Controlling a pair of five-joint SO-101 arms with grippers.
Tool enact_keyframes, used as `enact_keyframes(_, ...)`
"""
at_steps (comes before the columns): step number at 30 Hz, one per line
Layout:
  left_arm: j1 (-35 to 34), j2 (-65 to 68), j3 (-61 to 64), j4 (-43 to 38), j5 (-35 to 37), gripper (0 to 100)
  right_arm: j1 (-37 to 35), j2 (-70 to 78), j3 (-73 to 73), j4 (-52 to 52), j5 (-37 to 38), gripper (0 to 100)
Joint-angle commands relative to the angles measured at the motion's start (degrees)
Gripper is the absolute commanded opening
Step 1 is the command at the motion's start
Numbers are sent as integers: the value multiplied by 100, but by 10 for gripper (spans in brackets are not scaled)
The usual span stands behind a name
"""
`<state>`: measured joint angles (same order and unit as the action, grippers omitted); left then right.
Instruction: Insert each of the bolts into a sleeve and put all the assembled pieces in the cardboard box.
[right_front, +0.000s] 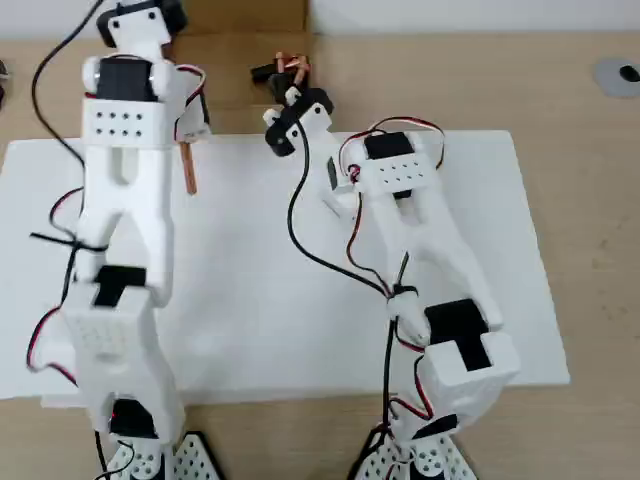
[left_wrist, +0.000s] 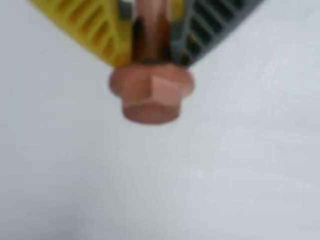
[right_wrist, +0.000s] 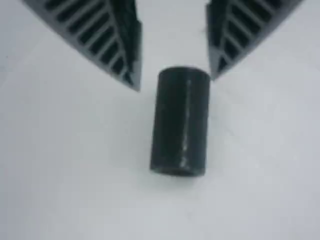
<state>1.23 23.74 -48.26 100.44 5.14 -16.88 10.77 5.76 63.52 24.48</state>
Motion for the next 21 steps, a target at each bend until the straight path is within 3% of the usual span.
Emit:
enact_keyframes(1, 79, -1007, 1108, -352, -132, 16, 13, -40, 4, -220, -9, 104)
enact_keyframes(4, 167, -1763, 2505, -958, -132, 16, 4, -40, 22, -387, -53, 104)
enact_keyframes(12, 352, -4725, 6822, -3516, -141, 11, 13, -48, 207, -475, -334, 104)
enact_keyframes(21, 202, -5191, 7877, -4316, -26, 9, 48, -92, 699, -598, -527, 105)
